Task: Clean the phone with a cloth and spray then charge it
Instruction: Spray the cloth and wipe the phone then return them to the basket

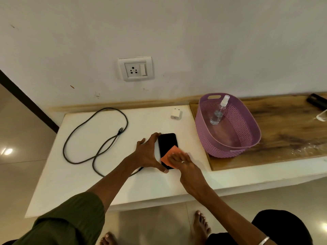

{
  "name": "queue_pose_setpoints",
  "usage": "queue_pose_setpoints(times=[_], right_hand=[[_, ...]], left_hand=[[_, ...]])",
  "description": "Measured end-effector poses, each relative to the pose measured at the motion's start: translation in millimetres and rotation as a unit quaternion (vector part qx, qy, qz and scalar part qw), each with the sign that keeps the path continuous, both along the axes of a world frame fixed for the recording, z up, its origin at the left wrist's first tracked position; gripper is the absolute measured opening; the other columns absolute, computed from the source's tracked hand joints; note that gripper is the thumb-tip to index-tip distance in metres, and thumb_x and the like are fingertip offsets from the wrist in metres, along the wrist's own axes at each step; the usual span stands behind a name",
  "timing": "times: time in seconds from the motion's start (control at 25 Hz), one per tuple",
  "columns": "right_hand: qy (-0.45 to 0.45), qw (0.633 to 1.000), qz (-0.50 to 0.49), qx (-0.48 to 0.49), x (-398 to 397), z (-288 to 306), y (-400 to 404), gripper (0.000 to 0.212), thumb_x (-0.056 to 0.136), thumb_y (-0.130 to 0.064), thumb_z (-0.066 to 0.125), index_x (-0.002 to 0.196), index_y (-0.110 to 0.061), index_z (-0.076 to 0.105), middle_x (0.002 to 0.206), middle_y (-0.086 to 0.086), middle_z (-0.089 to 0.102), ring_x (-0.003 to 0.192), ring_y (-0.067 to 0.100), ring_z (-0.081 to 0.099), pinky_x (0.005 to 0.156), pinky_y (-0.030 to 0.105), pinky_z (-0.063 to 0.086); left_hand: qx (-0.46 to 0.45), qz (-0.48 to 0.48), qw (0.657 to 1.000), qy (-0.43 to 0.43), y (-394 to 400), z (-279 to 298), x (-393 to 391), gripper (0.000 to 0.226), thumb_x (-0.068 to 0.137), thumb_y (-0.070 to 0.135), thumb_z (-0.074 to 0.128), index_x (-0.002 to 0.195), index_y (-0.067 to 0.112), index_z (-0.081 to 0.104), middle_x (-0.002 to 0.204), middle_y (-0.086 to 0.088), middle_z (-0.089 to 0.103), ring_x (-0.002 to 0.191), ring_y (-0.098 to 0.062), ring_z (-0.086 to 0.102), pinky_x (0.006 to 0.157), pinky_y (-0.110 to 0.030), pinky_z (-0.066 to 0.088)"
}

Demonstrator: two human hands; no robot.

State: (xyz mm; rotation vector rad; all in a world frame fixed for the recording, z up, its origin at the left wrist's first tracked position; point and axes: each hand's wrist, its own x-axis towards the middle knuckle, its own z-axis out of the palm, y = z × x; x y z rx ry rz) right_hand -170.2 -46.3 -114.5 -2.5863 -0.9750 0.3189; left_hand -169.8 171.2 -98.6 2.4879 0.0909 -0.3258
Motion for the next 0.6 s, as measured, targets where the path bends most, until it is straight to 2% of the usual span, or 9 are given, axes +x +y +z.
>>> queue_pose_setpoints(times=[0.08, 0.12, 0.16, 0.2, 0.28, 0.4, 0.48, 0.6], right_hand=[[0.056, 0.997, -0.024, 0.053, -9, 5, 7, 0.054, 0.097, -0.013, 0.049, 0.147, -0.027, 0.033, 0.150, 0.001, 0.042, 0.133, 0.023, 0.046, 0.111, 0.024, 0.033], [0.058, 0.995, -0.030, 0.073, -9, 5, 8, 0.049, 0.097, -0.017, 0.050, 0.144, -0.025, 0.039, 0.143, 0.001, 0.050, 0.123, 0.022, 0.055, 0.108, 0.023, 0.037], [0.048, 0.995, -0.025, 0.078, -8, 7, 8, 0.046, 0.097, -0.019, 0.050, 0.142, -0.025, 0.041, 0.141, 0.001, 0.053, 0.121, 0.022, 0.057, 0.108, 0.023, 0.037], [0.038, 0.997, -0.013, 0.068, -7, 8, 7, 0.047, 0.097, -0.019, 0.050, 0.143, -0.025, 0.041, 0.143, 0.000, 0.050, 0.126, 0.022, 0.053, 0.109, 0.023, 0.035], [0.017, 0.999, 0.006, 0.050, -6, 7, 3, 0.054, 0.096, -0.013, 0.052, 0.145, -0.030, 0.037, 0.151, -0.006, 0.039, 0.141, 0.020, 0.034, 0.113, 0.027, 0.031], [0.003, 0.999, -0.028, 0.037, 1, 8, -8, 0.066, 0.091, 0.000, 0.054, 0.142, -0.038, 0.037, 0.154, -0.011, 0.034, 0.147, 0.020, 0.016, 0.110, 0.032, 0.036], [0.008, 0.996, -0.075, 0.044, 5, 8, -15, 0.065, 0.092, 0.001, 0.052, 0.142, -0.038, 0.038, 0.152, -0.010, 0.036, 0.147, 0.021, 0.016, 0.109, 0.031, 0.038], [0.040, 0.990, -0.118, 0.068, -3, 6, -9, 0.058, 0.093, -0.004, 0.055, 0.142, -0.029, 0.040, 0.146, -0.003, 0.046, 0.139, 0.022, 0.038, 0.107, 0.028, 0.039]], left_hand=[[0.005, -0.008, 1.000, 0.000, 1, 0, 1, 0.147, 0.028, 0.084, 0.078, 0.147, 0.035, 0.006, 0.153, 0.014, 0.030, 0.141, -0.011, 0.033, 0.120, -0.037, 0.005], [0.005, -0.009, 1.000, 0.000, 1, 0, 1, 0.147, 0.029, 0.084, 0.078, 0.147, 0.035, 0.006, 0.153, 0.014, 0.029, 0.141, -0.011, 0.033, 0.119, -0.036, 0.004], [0.005, -0.009, 1.000, -0.002, 2, 0, 1, 0.147, 0.029, 0.084, 0.078, 0.148, 0.034, 0.006, 0.153, 0.013, 0.029, 0.142, -0.011, 0.032, 0.119, -0.036, 0.004], [0.004, -0.010, 1.000, -0.001, 2, 0, 1, 0.148, 0.029, 0.084, 0.078, 0.148, 0.033, 0.006, 0.154, 0.012, 0.029, 0.142, -0.012, 0.032, 0.119, -0.036, 0.004], [0.005, -0.011, 1.000, -0.001, 2, -1, 1, 0.149, 0.029, 0.085, 0.078, 0.149, 0.033, 0.006, 0.155, 0.012, 0.028, 0.143, -0.012, 0.030, 0.120, -0.037, 0.004], [0.007, -0.001, 1.000, -0.002, 2, 0, -1, 0.149, 0.028, 0.084, 0.078, 0.148, 0.034, 0.006, 0.155, 0.013, 0.029, 0.143, -0.015, 0.030, 0.121, -0.039, 0.006], [0.007, 0.000, 1.000, 0.001, 1, 0, 0, 0.148, 0.028, 0.084, 0.079, 0.147, 0.035, 0.005, 0.155, 0.013, 0.028, 0.143, -0.017, 0.030, 0.122, -0.041, 0.006], [0.006, 0.001, 1.000, 0.001, 1, 0, 0, 0.149, 0.027, 0.084, 0.079, 0.147, 0.035, 0.006, 0.154, 0.013, 0.029, 0.143, -0.017, 0.031, 0.122, -0.041, 0.006]])
